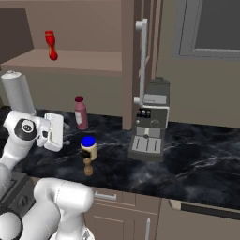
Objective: There are various items on the counter. Only move the condiments/shakers into the cabinet.
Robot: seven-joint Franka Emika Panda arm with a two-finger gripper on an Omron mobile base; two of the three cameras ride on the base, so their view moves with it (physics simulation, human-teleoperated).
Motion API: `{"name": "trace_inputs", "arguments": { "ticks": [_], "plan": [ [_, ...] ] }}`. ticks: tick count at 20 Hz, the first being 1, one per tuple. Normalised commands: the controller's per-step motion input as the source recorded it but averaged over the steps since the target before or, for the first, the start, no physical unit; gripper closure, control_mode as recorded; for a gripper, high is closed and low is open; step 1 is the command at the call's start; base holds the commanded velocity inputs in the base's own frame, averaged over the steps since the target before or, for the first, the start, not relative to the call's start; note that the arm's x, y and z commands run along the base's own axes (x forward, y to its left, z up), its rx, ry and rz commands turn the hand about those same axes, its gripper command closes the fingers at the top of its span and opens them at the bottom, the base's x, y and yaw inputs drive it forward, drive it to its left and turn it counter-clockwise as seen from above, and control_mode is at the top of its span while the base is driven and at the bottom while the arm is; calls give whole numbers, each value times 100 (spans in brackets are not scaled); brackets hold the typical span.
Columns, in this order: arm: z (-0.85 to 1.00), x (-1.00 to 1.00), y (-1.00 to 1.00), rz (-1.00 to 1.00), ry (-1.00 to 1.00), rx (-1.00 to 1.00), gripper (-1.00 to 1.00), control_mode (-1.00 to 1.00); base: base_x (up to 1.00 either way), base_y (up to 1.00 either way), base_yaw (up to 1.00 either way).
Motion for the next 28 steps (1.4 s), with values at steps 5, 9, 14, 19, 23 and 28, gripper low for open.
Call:
{"name": "trace_inputs", "arguments": {
  "ticks": [5, 9, 14, 19, 23, 28],
  "plan": [
    [-30, 28, 0, -2, 0, 0, -100, -100, 0, 0, 0],
    [-34, 30, 0, -3, 0, 0, -100, -100, 0, 0, 0],
    [-28, 30, 0, -3, 0, 0, -100, -100, 0, 0, 0],
    [-16, 17, 0, -2, 0, -1, -100, -100, 0, 0, 0],
    [-1, 13, 0, -4, 8, -2, -100, -100, 0, 0, 0],
    [-4, 13, 0, -5, 10, -5, -100, -100, 0, 0, 0]
  ]
}}
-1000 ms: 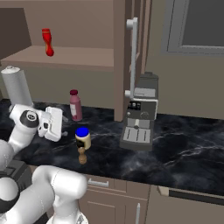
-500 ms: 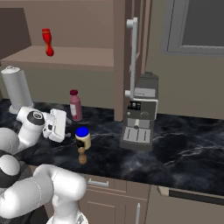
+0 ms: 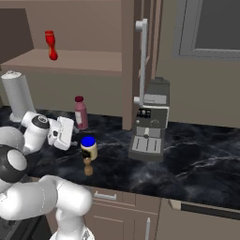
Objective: There are various items on the counter. Only move the condiments/shakers into the cabinet.
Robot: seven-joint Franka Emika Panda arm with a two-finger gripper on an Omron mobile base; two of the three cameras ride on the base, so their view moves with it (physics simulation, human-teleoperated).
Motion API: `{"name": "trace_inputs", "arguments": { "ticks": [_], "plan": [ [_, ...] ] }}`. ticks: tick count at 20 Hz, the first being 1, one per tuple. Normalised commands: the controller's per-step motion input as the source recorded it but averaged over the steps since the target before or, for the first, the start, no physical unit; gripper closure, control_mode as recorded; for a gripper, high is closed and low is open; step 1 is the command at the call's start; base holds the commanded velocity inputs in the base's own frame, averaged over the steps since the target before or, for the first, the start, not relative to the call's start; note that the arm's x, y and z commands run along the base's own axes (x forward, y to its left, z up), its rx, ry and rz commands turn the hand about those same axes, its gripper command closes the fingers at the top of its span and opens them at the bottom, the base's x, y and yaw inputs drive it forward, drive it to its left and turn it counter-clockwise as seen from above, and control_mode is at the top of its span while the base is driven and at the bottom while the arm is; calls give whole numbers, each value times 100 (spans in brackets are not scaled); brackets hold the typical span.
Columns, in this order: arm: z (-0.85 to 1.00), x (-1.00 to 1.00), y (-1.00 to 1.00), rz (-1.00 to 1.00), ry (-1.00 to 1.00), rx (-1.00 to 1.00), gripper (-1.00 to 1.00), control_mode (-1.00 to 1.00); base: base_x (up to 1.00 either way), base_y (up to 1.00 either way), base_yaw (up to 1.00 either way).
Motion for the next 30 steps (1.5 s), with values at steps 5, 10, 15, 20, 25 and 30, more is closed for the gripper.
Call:
{"name": "trace_inputs", "arguments": {
  "ticks": [5, 10, 15, 20, 25, 30],
  "plan": [
    [-15, 1, -6, -4, 2, -5, -100, -100, 0, 0, 0],
    [-16, 0, -14, -3, 0, -5, -100, -100, 0, 0, 0],
    [-7, 0, -22, -4, 0, -3, -100, -100, 0, 0, 0],
    [-3, 0, -17, -4, 0, -2, -100, -100, 0, 0, 0],
    [-12, 0, -6, -3, 0, -3, -100, -100, 0, 0, 0],
    [-16, 0, 0, 0, 0, 0, -100, -100, 0, 0, 0]
  ]
}}
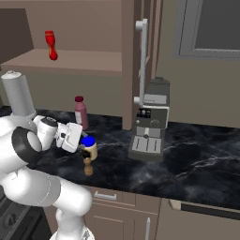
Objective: There are various items on the counter. Only move the condiments/shakers into the cabinet.
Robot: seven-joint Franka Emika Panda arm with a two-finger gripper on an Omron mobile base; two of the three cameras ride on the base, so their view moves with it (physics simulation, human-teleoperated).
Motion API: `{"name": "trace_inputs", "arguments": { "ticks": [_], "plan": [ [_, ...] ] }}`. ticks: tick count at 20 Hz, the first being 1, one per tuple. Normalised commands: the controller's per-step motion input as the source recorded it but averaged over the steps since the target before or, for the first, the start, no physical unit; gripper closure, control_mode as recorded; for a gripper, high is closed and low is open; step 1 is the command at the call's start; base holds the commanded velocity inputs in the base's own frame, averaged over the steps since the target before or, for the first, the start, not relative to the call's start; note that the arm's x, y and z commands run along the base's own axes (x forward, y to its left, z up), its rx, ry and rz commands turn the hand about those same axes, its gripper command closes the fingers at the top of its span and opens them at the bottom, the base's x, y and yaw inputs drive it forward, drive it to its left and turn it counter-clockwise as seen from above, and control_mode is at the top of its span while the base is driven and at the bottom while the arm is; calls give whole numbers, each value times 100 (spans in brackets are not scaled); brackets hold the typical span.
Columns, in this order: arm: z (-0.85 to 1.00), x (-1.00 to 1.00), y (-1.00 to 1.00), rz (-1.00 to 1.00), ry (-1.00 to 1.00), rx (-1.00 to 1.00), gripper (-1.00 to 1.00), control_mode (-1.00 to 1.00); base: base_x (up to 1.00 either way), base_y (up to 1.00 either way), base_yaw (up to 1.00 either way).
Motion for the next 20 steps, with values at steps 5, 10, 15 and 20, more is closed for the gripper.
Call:
{"name": "trace_inputs", "arguments": {
  "ticks": [5, 10, 15, 20],
  "plan": [
    [-12, 5, 0, 0, 0, 0, -100, -100, 0, 0, 0],
    [-12, 0, 0, -3, 0, -3, -100, -100, 0, 0, 0],
    [-14, 0, 0, -7, 0, -8, 100, -100, 0, 0, 0],
    [11, -18, 0, -3, -3, -2, 100, -100, 0, 0, 0]
  ]
}}
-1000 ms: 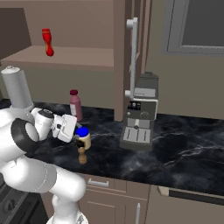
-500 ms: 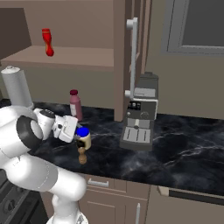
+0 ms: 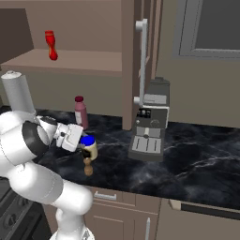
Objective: There are various items on the counter. Only move the condiments/shakers into the cabinet.
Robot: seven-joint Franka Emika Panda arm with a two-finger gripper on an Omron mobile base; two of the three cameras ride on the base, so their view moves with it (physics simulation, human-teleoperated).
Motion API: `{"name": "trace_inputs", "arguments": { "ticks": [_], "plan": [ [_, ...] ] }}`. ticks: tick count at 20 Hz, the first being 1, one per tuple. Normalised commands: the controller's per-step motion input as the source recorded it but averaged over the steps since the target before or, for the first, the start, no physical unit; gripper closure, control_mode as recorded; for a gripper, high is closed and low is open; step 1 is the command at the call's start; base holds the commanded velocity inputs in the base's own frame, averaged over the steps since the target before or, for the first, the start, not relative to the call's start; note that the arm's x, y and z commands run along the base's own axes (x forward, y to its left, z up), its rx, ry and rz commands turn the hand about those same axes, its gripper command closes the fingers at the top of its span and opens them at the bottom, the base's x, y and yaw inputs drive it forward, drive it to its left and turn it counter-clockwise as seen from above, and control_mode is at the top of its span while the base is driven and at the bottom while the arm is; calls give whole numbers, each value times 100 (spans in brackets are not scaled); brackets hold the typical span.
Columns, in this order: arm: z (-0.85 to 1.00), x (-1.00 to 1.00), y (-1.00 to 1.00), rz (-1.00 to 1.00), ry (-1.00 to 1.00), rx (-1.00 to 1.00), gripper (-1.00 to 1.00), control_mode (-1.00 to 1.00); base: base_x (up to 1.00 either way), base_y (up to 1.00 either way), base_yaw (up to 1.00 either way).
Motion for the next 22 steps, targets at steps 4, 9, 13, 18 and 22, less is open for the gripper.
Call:
{"name": "trace_inputs", "arguments": {
  "ticks": [4, 9, 13, 18, 22],
  "plan": [
    [88, -52, 0, 0, -11, 2, 100, -100, 0, 0, 0],
    [100, -28, 0, 5, -3, 6, 100, -100, 0, 0, 0],
    [100, -18, -1, 13, 0, 1, 100, -100, 0, 0, 0],
    [100, -31, 0, 21, 1, 0, 100, -100, 0, 0, 0],
    [100, -30, 0, 26, 3, 0, 100, -100, 0, 0, 0]
  ]
}}
